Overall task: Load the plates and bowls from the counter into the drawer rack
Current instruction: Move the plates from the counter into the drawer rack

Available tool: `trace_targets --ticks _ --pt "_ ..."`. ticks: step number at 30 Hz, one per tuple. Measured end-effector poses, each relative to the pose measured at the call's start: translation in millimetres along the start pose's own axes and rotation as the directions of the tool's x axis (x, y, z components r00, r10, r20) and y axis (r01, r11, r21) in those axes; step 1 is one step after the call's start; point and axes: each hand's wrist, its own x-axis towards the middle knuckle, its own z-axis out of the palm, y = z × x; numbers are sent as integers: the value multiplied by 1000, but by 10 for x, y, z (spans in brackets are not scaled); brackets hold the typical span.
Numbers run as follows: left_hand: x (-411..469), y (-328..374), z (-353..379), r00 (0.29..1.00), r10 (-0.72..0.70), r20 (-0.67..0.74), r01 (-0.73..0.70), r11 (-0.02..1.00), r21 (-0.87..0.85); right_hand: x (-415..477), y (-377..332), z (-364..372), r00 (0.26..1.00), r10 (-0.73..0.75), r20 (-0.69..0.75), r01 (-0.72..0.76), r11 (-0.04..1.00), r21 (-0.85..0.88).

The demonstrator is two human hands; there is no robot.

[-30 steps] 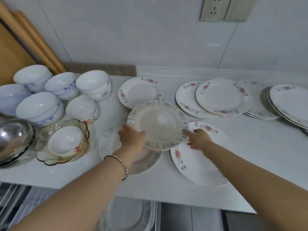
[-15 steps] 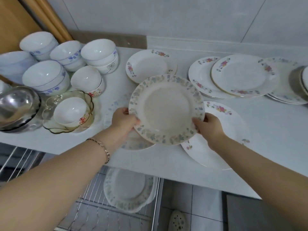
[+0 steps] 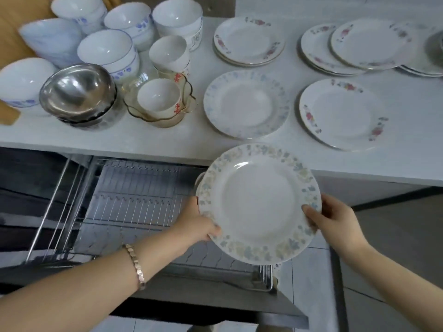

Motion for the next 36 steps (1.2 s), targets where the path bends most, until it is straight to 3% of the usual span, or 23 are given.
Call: trace_targets --ticks 8,14,29,36 --pt "298 -782 -264 970 -230 -82 241 957 163 -382 770 903 940 342 -23 -340 939 53" --pt "884 -967 -316 954 -239 -181 283 918 279 24 1147 1487 856 516 -17 -516 856 24" --pt "2379 -1052 -306 957 -97 -272 224 844 487 1268 1624 2176 788 587 -189 -585 808 69" --pt "2561 -998 -181 968 -17 -250 185 724 664 1413 1576 2260 760 561 -328 -577 815 59"
